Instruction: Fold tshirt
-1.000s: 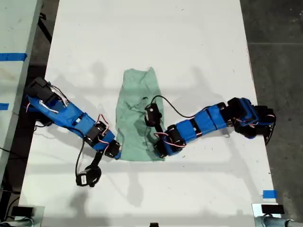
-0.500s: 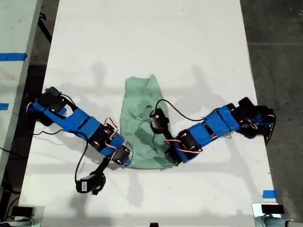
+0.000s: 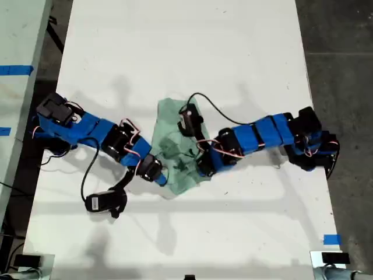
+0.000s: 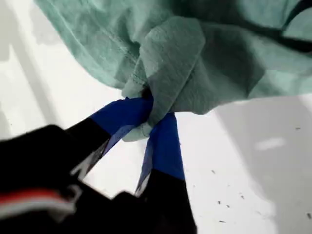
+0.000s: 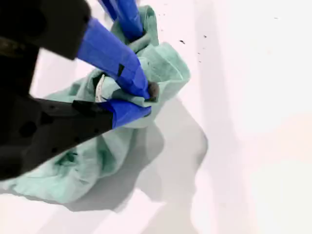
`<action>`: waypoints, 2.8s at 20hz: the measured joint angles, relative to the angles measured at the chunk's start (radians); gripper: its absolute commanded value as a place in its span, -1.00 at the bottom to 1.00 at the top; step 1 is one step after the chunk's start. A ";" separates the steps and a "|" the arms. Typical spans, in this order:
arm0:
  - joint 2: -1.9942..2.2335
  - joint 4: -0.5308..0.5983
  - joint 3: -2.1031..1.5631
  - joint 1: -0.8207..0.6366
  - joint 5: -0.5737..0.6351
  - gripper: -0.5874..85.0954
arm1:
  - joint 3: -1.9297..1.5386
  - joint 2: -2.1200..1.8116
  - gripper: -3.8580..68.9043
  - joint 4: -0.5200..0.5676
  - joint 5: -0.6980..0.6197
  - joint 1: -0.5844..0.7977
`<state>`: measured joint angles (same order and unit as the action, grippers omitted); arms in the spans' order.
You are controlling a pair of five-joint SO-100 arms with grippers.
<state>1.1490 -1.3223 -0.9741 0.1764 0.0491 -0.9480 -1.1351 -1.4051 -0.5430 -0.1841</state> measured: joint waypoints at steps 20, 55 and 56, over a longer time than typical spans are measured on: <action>0.360 -0.107 -0.264 -0.927 0.434 -0.20 | -0.075 -0.120 0.46 0.167 -0.410 0.841; 2.350 0.414 -2.207 -0.368 -0.074 -0.73 | -2.132 -2.341 -0.79 0.152 -0.222 0.354; 2.350 0.414 -2.207 -0.368 -0.074 -0.73 | -2.132 -2.341 -0.79 0.150 -0.232 0.354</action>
<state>3.4990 -0.9081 -3.1815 -0.1917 -0.0245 -3.0802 -3.4760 -1.2548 -0.7747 0.1703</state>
